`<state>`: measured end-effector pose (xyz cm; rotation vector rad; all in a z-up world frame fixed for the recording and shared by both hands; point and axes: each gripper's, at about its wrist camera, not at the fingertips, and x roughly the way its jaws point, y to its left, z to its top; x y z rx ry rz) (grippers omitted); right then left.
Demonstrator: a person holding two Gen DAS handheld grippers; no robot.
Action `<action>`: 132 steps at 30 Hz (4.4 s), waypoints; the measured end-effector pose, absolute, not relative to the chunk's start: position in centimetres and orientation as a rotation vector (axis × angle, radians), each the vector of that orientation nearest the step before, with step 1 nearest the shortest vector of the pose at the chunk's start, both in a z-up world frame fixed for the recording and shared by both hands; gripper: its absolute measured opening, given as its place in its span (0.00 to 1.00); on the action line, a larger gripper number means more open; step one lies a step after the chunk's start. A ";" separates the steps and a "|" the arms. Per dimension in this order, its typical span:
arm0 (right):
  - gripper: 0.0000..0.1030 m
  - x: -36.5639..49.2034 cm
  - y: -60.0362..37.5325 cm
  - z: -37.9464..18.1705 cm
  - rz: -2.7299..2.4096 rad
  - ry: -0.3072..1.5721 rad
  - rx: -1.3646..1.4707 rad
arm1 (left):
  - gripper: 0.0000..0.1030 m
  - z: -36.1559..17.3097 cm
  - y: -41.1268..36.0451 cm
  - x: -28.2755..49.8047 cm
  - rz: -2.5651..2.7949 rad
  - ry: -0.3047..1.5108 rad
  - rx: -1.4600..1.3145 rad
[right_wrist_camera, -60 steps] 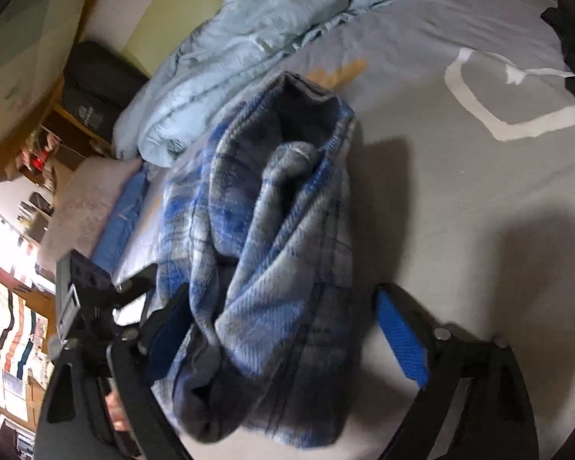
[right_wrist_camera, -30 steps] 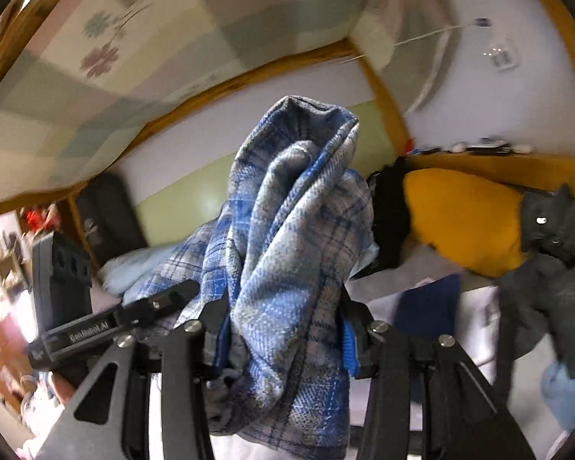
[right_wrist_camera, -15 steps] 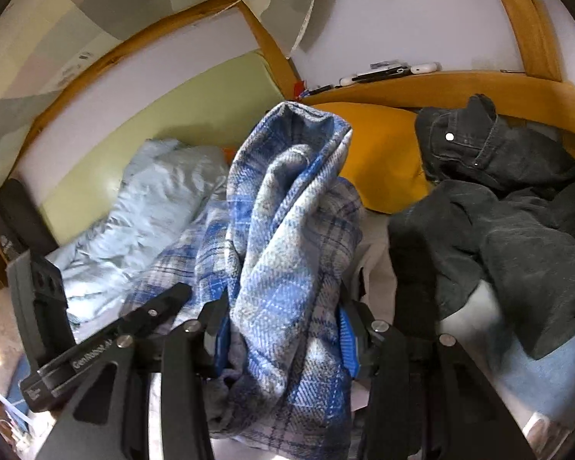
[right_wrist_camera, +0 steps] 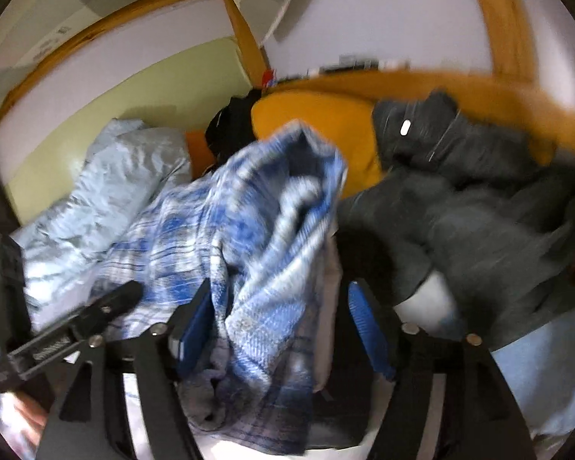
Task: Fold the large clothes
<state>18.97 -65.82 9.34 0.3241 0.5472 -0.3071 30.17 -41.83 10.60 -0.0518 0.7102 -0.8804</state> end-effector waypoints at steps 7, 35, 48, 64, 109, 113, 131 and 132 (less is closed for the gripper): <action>0.78 16.5 -62.1 12.5 -0.262 0.450 0.345 | 0.91 15.7 -37.1 25.7 -0.801 0.456 0.020; 1.00 11.5 -47.8 2.1 -0.209 0.470 0.111 | 1.00 6.2 -19.2 17.2 -0.580 0.430 0.010; 1.00 12.6 -47.2 -4.1 -0.313 0.320 0.137 | 1.00 -0.3 -19.9 19.9 -0.499 0.421 0.044; 1.00 13.0 -44.7 -5.9 -0.426 0.296 0.019 | 1.00 -1.5 -20.9 19.0 -0.547 0.370 0.087; 1.00 13.6 -44.2 -6.4 -0.483 0.362 0.010 | 1.00 -1.6 -20.6 19.6 -0.538 0.397 0.072; 1.00 13.6 -44.3 -6.4 -0.483 0.361 0.011 | 1.00 -1.6 -20.6 19.6 -0.538 0.398 0.071; 1.00 13.6 -44.3 -6.5 -0.485 0.362 0.014 | 1.00 -1.6 -20.4 19.7 -0.535 0.408 0.070; 1.00 13.6 -44.3 -6.5 -0.485 0.361 0.014 | 1.00 -1.6 -20.4 19.7 -0.534 0.410 0.070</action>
